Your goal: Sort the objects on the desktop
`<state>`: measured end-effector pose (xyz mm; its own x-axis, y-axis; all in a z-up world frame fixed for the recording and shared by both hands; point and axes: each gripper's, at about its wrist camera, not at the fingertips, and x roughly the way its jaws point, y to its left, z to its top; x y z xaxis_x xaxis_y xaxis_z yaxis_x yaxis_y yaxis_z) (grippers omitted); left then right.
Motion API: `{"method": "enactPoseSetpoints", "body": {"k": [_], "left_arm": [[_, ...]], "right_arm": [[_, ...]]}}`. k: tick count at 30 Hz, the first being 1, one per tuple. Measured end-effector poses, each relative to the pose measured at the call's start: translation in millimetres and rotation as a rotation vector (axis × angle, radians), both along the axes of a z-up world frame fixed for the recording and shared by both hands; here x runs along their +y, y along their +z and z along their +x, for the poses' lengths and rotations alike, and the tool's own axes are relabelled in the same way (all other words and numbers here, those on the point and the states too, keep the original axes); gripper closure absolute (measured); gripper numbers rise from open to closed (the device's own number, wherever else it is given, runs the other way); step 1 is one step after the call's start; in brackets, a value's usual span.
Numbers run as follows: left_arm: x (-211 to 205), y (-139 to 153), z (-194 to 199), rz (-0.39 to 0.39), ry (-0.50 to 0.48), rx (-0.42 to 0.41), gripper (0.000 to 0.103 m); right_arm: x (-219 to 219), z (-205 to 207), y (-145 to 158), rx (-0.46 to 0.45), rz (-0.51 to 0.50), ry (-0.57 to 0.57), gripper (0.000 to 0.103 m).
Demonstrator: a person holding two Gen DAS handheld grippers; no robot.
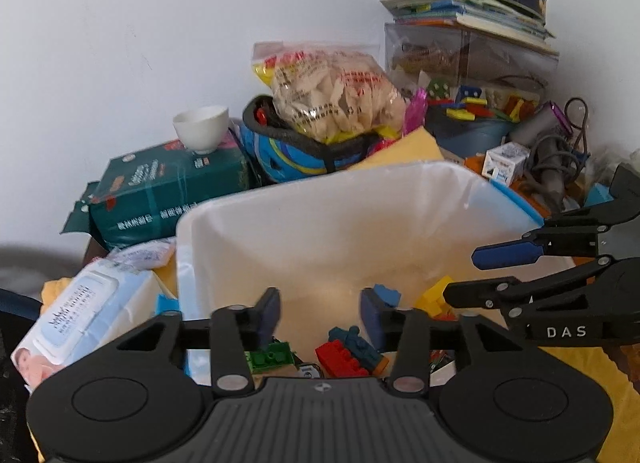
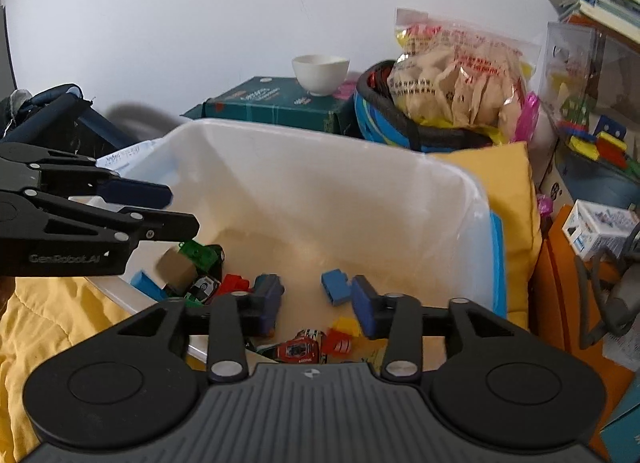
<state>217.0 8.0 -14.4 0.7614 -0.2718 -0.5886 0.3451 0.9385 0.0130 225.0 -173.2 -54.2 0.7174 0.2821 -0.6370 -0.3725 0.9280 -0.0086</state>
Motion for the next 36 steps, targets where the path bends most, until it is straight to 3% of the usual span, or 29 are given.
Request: {"method": "enactPoseSetpoints", "body": {"k": [3, 13, 16, 21, 23, 28, 33, 36], "left_arm": [[3, 11, -10, -0.018, 0.021, -0.031, 0.035], [6, 39, -45, -0.032, 0.095, -0.086, 0.028], [0, 50, -60, 0.021, 0.107, -0.146, 0.027], [-20, 70, -91, 0.139, 0.185, -0.332, 0.015], [-24, 75, -96, 0.145, 0.186, -0.352, 0.01], [-35, 78, -95, 0.152, 0.153, -0.295, 0.009], [-33, 67, -79, 0.088, 0.146, -0.154, 0.009], [-32, 61, -73, 0.109, 0.168, -0.15, 0.009]], "right_arm": [[-2, -4, 4, -0.01, 0.003, -0.004, 0.054], [1, -25, 25, -0.025, -0.027, -0.007, 0.03], [0, -34, 33, -0.042, -0.025, -0.012, 0.017], [3, -49, 46, -0.087, -0.045, -0.009, 0.011], [4, -53, 48, -0.092, -0.049, -0.005, 0.011], [1, -54, 47, -0.053, -0.045, -0.022, 0.011], [-1, -46, 40, 0.011, -0.079, -0.023, 0.009], [-2, -40, 40, 0.038, -0.087, -0.027, 0.009]]}}
